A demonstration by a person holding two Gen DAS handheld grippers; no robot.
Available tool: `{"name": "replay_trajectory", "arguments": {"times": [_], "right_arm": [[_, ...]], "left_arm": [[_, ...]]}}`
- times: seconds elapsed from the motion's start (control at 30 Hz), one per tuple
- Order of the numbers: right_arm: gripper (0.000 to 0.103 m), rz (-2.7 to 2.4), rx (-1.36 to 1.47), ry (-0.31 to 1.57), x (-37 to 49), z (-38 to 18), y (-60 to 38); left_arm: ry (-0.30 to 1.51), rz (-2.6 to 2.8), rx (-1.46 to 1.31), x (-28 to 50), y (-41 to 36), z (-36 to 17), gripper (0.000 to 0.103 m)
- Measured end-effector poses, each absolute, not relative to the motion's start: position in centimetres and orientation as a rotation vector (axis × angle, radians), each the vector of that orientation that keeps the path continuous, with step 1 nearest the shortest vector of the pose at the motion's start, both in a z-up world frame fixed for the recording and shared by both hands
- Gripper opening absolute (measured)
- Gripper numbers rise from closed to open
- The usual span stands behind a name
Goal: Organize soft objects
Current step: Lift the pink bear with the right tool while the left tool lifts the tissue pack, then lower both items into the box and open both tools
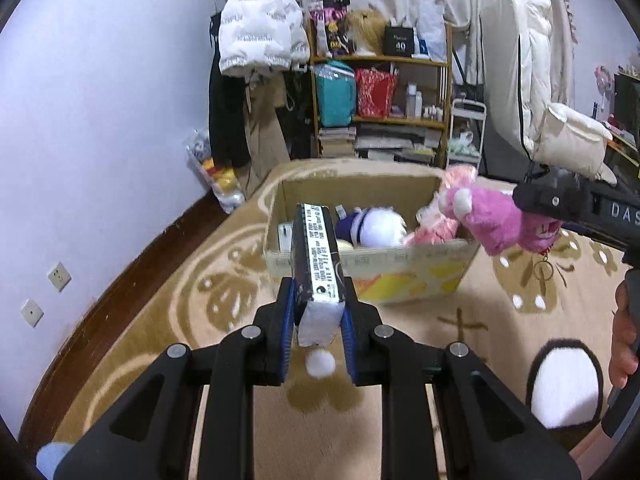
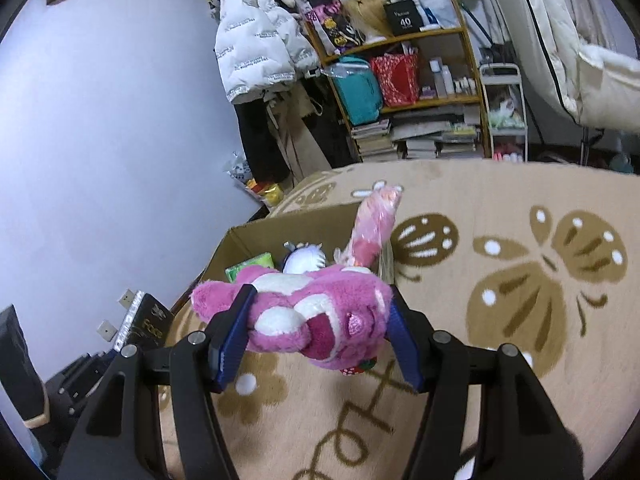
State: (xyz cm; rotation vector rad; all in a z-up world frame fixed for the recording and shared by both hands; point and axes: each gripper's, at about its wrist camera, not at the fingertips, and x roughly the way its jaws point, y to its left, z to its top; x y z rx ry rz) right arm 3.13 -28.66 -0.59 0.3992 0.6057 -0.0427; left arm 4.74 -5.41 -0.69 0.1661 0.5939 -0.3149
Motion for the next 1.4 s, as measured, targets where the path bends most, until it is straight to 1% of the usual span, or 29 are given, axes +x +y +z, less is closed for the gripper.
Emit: {"name": "replay_trajectory", "arguments": {"times": [0.33, 0.53, 0.8, 1.0, 1.3, 1.37, 1.4], "right_arm": [[0.067, -0.066, 0.35, 0.589, 7.1, -0.4, -29.3], [0.067, -0.055, 0.333, 0.592, 9.9, -0.6, -29.8], [0.067, -0.037, 0.325, 0.533, 12.3, -1.9, -30.0], [0.067, -0.007, 0.334, 0.543, 13.7, -3.2, -29.6], [0.07, 0.046, 0.365, 0.611, 14.8, -6.1, -29.7], [0.069, 0.048, 0.373, 0.612, 14.8, -6.1, -29.9], [0.07, 0.047, 0.37, 0.611, 14.8, -6.1, -29.9]], "left_arm": [[0.517, -0.291, 0.166, 9.5, -6.5, 1.5, 0.02], [0.485, -0.295, 0.207, 12.5, -7.8, 1.8, 0.02], [0.526, -0.312, 0.188, 16.1, -8.5, 0.1, 0.02], [0.578, -0.358, 0.157, 17.7, -8.7, -1.6, 0.02], [0.654, -0.373, 0.197, 18.5, -9.8, -3.8, 0.022], [0.663, -0.37, 0.197, 18.5, -9.8, -4.0, 0.023], [0.666, -0.367, 0.195, 18.4, -9.8, -4.1, 0.026]]}}
